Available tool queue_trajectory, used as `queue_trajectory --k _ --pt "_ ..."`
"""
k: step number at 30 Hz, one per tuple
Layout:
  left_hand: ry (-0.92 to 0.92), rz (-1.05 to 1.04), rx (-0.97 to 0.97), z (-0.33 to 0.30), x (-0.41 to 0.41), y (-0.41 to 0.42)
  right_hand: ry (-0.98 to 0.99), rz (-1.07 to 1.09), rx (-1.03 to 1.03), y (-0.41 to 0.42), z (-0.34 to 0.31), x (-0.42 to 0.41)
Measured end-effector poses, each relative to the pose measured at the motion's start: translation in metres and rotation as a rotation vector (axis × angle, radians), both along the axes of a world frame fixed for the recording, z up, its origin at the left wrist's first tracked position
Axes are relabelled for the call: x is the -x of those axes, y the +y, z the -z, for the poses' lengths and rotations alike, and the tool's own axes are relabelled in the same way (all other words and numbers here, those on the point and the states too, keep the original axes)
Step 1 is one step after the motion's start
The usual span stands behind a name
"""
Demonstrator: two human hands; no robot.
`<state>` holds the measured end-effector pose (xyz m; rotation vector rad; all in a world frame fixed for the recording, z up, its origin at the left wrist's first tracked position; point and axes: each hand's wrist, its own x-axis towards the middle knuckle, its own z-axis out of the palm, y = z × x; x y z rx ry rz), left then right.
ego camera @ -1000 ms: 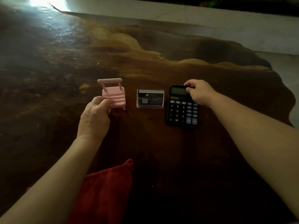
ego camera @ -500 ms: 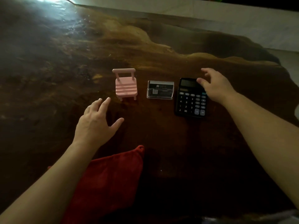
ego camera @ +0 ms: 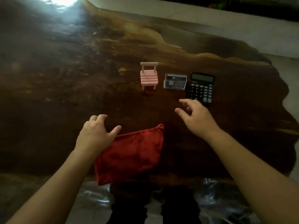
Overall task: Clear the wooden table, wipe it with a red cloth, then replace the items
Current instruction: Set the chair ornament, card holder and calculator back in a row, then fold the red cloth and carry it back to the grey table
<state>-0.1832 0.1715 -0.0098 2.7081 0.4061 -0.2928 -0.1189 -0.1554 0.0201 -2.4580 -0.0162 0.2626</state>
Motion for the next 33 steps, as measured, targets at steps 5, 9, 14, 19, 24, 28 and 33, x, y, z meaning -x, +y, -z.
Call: queue_trajectory --k 5,9,14,19,24,28,33 --pt "0.154 -0.182 0.04 0.003 0.032 0.028 0.133 0.084 0.062 0.052 0.02 0.047" --pt "0.288 -0.25 0.107 0.018 0.049 0.033 0.286 0.136 0.178 0.081 0.044 0.067" --pt "0.302 -0.342 0.134 0.034 0.057 0.015 0.384 0.221 0.272 0.102 0.063 0.071" --pt "0.247 -0.367 0.135 0.044 0.054 0.005 0.332 0.19 0.295 0.116 0.073 0.07" --pt "0.255 -0.364 0.241 0.055 0.045 0.016 0.414 0.127 0.138 0.116 0.071 0.06" --pt "0.24 -0.462 0.698 0.051 0.04 0.029 0.524 0.08 -0.191 0.095 0.053 0.06" --pt "0.287 -0.413 1.156 0.014 0.019 0.033 0.577 0.136 -0.485 0.064 0.007 0.069"
